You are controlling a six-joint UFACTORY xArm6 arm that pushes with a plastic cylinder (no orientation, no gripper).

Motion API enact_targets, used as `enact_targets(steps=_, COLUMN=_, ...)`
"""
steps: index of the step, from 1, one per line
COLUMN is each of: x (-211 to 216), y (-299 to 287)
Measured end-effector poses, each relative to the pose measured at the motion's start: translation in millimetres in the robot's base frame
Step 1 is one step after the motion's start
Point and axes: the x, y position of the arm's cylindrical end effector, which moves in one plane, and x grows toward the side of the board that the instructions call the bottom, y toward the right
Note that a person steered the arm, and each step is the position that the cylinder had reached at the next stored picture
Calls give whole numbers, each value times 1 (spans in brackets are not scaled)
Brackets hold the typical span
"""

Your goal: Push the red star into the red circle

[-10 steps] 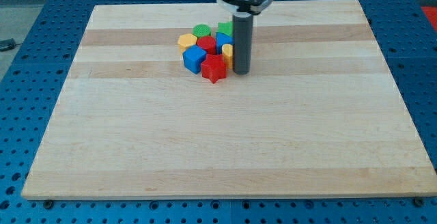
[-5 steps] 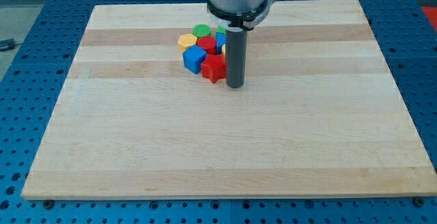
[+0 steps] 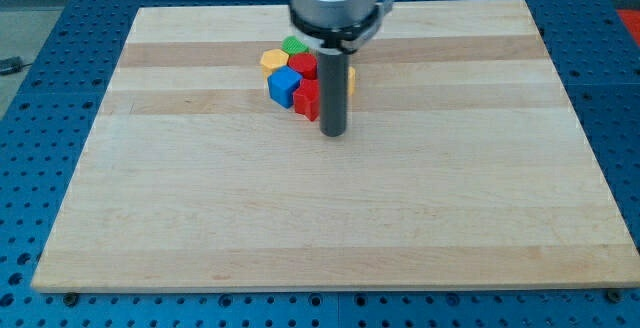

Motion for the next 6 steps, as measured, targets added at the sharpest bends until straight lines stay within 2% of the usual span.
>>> enact_targets(steps=1, x=-18, y=-4)
enact_targets(steps=4, x=-37, y=-4)
enact_targets(steps=6, x=6, y=13)
